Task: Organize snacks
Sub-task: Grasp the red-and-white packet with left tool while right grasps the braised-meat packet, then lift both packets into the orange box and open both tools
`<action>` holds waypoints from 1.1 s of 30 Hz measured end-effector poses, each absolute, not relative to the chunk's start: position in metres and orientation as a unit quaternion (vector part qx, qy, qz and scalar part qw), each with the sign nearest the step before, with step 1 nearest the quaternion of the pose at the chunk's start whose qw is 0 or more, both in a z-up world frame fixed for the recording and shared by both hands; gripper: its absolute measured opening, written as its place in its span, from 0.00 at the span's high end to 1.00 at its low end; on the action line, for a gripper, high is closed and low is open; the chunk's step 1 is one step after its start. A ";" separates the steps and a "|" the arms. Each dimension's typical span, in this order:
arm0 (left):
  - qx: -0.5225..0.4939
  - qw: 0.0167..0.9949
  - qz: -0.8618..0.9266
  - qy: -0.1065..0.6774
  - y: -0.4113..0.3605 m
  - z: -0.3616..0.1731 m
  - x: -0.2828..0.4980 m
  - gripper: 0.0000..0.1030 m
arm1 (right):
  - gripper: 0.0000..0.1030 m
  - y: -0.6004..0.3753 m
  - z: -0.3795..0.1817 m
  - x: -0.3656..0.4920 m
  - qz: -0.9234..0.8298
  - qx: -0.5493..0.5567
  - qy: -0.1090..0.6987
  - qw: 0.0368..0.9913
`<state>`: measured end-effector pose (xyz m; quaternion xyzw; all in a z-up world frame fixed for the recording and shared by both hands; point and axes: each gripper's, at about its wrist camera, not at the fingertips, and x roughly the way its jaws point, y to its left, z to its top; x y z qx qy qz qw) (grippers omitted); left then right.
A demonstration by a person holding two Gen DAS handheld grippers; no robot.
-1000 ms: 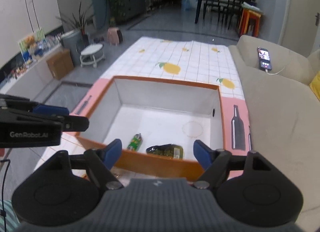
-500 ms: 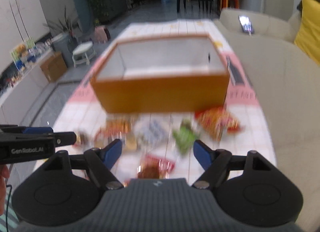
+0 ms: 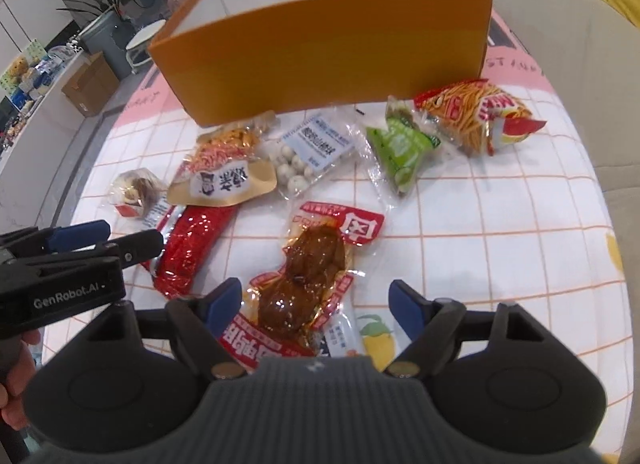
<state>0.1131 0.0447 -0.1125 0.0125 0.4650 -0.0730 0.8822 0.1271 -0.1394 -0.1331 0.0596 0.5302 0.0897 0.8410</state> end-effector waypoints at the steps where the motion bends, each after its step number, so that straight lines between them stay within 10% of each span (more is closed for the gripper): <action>1: 0.014 0.881 -0.076 0.467 0.045 -0.116 0.115 0.24 | 0.24 -0.139 -0.135 0.129 0.090 0.060 0.534 0.839; 18: 0.039 0.862 -0.095 0.495 0.029 -0.141 0.142 0.10 | 0.23 -0.120 -0.160 0.144 0.099 0.022 0.543 0.833; 30: 0.010 0.853 -0.086 0.515 0.024 -0.140 0.134 0.21 | 0.53 -0.133 -0.152 0.138 0.101 0.036 0.535 0.838; 33: 0.007 0.852 -0.090 0.516 0.019 -0.137 0.125 0.24 | 0.78 -0.142 -0.143 0.138 0.102 0.055 0.523 0.844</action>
